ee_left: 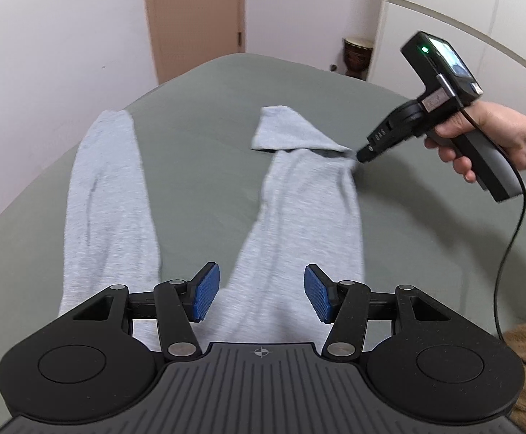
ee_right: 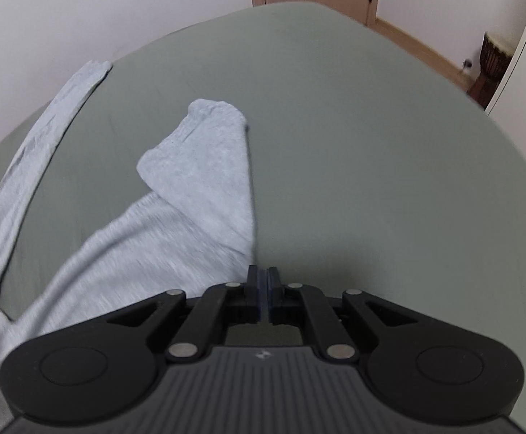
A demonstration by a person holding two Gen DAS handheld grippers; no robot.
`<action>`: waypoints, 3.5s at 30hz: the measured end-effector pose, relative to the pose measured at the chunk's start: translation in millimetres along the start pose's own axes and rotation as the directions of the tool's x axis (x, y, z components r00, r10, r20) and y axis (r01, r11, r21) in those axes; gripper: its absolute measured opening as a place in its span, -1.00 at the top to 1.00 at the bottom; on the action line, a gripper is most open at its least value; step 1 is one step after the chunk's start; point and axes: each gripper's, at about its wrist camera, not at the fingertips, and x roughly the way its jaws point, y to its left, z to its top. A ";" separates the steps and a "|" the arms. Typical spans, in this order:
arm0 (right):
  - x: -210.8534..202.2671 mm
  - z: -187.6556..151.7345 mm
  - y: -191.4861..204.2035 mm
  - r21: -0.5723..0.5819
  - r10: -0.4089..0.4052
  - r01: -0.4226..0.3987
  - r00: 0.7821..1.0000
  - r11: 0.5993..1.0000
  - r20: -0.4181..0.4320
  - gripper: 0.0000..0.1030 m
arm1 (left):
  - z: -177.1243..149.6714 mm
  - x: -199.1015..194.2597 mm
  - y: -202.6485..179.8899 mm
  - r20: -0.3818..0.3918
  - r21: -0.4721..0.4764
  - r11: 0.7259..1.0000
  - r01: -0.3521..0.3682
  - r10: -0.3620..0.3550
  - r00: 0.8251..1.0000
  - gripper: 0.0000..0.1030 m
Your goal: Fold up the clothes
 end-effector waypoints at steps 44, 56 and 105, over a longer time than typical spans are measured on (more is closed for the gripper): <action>28.9 95.5 -33.9 -0.100 0.024 -0.003 0.977 0.995 0.212 0.97 | -3.4 1.3 -13.3 0.000 -0.065 0.998 0.019 -0.019 1.000 -0.32; 49.2 39.7 -102.7 0.209 -0.030 0.005 0.993 0.978 0.117 0.57 | -32.6 10.6 -18.5 -0.063 -0.009 1.000 0.024 -0.024 0.998 -0.32; 53.7 44.5 -104.4 0.313 -0.082 0.057 0.994 0.948 0.068 0.81 | -75.9 42.8 -33.8 -0.242 0.077 0.960 0.271 -0.245 0.939 0.59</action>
